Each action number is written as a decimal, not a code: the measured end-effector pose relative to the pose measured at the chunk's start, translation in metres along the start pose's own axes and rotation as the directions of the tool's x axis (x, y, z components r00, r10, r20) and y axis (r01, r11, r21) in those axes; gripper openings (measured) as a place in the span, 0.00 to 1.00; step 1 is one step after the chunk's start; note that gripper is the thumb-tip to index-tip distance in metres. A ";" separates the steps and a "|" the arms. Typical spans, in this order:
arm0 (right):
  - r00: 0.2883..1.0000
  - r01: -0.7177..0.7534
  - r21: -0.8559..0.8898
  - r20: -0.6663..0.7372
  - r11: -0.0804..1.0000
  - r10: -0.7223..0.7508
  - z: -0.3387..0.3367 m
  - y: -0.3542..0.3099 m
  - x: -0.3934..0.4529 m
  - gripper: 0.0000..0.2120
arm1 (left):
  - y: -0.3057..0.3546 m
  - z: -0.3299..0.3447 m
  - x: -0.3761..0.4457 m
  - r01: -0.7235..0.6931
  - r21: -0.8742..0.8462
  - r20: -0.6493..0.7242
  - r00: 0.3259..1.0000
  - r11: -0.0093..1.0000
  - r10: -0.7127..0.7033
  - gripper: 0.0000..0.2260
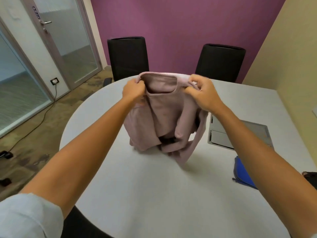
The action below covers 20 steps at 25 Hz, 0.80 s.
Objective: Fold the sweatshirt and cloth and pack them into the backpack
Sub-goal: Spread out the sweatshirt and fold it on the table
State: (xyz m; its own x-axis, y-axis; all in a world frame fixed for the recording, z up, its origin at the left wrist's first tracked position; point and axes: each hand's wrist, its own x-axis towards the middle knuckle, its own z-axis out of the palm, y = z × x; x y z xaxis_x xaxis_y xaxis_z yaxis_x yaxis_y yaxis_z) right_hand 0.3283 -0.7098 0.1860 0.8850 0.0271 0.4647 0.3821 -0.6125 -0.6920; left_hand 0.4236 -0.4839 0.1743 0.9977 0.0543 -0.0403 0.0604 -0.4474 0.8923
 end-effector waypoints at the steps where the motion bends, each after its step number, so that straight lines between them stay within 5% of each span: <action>1: 0.998 -0.014 0.041 0.062 0.999 0.011 0.012 -0.007 -0.006 0.10 | -0.001 0.004 -0.003 0.104 -0.187 0.134 0.988 0.977 -0.080 0.11; 4: 0.904 -0.068 0.066 0.427 0.996 0.033 0.057 -0.033 -0.042 0.09 | -0.003 0.011 -0.016 0.250 -0.431 0.375 0.924 0.867 -0.081 0.24; 7: 0.618 -0.155 0.038 0.783 0.987 0.067 0.085 -0.043 -0.062 0.15 | -0.013 0.018 -0.016 -0.003 -0.244 0.316 0.945 0.970 0.082 0.14; 8: 0.622 -0.140 0.052 0.781 0.989 0.047 0.084 -0.040 -0.059 0.16 | -0.015 0.017 -0.016 -0.026 -0.219 0.335 0.937 0.975 0.100 0.12; 9: 0.706 -0.109 0.083 0.708 0.991 0.018 0.080 -0.034 -0.051 0.14 | -0.017 0.015 -0.015 -0.028 -0.228 0.363 0.925 0.973 0.112 0.13; 11: 0.916 -0.058 0.118 0.402 0.991 0.006 0.063 -0.021 -0.031 0.07 | -0.023 0.011 -0.015 -0.069 -0.259 0.417 0.892 0.963 0.176 0.20; 13: 0.989 -0.038 0.053 0.143 0.998 0.030 0.048 -0.002 -0.011 0.13 | -0.026 0.007 -0.018 -0.137 -0.224 0.433 0.873 0.965 0.225 0.24; 15: 0.979 -0.125 0.003 0.165 0.992 0.123 0.041 0.011 0.004 0.26 | -0.025 0.007 -0.024 -0.190 -0.194 0.510 0.819 0.962 0.264 0.26; 17: 0.911 -0.226 0.028 0.359 0.974 0.201 0.043 0.015 0.012 0.38 | -0.020 0.008 -0.032 -0.192 -0.231 0.596 0.747 0.954 0.295 0.27; 20: 0.804 -0.309 0.184 0.574 0.933 0.153 0.054 0.014 0.011 0.33 | -0.016 0.009 -0.034 -0.217 -0.299 0.635 0.682 0.929 0.364 0.24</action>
State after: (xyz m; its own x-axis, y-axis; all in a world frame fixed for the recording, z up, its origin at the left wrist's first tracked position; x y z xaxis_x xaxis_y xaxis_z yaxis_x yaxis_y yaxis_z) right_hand 0.3572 -0.6756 0.1517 0.9231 0.3814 -0.0492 0.1321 -0.4346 -0.8909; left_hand 0.3893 -0.4865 0.1570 0.7216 -0.6922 0.0117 -0.1695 -0.1603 0.9724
